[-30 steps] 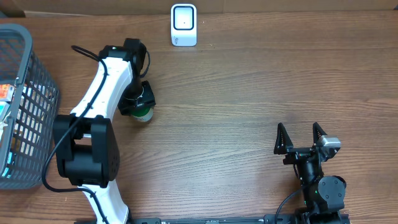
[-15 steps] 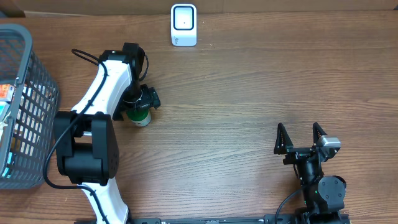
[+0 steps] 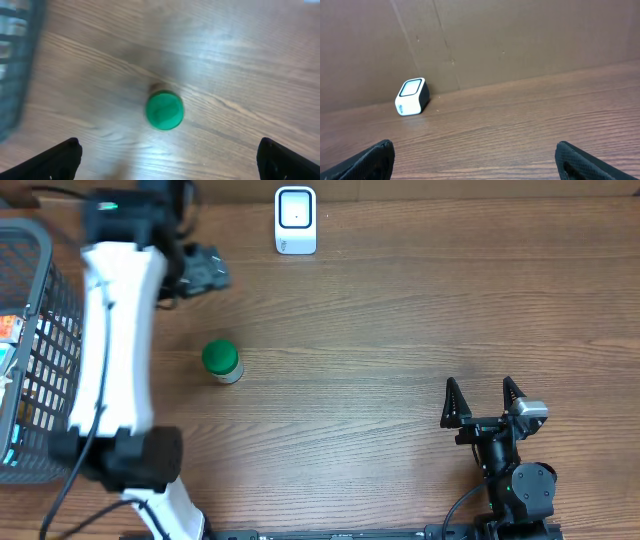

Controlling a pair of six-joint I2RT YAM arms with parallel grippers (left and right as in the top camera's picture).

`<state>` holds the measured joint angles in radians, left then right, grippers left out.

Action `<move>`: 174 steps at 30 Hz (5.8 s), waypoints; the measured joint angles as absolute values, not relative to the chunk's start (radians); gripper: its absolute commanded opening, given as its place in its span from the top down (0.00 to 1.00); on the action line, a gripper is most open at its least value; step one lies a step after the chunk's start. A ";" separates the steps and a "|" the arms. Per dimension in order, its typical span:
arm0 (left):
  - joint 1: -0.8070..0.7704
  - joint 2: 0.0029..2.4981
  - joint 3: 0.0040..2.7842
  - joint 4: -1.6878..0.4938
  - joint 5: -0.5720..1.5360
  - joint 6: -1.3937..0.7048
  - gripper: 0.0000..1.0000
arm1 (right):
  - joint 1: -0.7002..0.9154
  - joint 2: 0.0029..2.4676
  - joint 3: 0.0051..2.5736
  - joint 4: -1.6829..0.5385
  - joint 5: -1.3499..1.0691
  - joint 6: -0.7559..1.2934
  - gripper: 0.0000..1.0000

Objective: Scan the item barcode
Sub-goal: 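Reach the left gripper into the basket and grasp the snack bag, then carry the snack bag to the table beside the jar and release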

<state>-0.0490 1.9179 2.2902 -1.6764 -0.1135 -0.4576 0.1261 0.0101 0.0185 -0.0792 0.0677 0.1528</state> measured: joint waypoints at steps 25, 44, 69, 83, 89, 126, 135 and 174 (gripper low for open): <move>0.829 1.840 2.383 -1.682 -0.052 -0.408 0.21 | 0.126 0.010 0.019 -0.079 0.068 0.152 0.00; 0.871 2.178 2.341 -1.622 0.042 -0.246 0.00 | 0.126 0.010 0.019 -0.078 0.068 0.152 0.00; 0.646 2.454 2.330 -1.324 -0.154 -0.121 0.00 | 0.126 0.010 0.019 -0.079 0.068 0.153 0.00; 0.657 2.469 2.330 -1.282 -0.191 -0.001 0.00 | 0.126 0.010 0.019 -0.078 0.068 0.153 0.00; 0.657 2.505 2.330 -1.283 -0.161 0.038 0.00 | 0.126 0.010 0.019 -0.079 0.068 0.153 0.00; 0.664 2.632 2.757 -1.571 -0.028 0.070 0.84 | 0.126 0.010 0.019 -0.079 0.067 0.152 0.00; 0.664 2.632 3.096 -1.673 0.112 -0.007 0.81 | 0.126 0.010 0.019 -0.078 0.068 0.152 0.00; 0.179 1.955 3.112 -1.688 0.359 -0.129 0.87 | 0.126 0.010 0.019 -0.079 0.068 0.152 0.00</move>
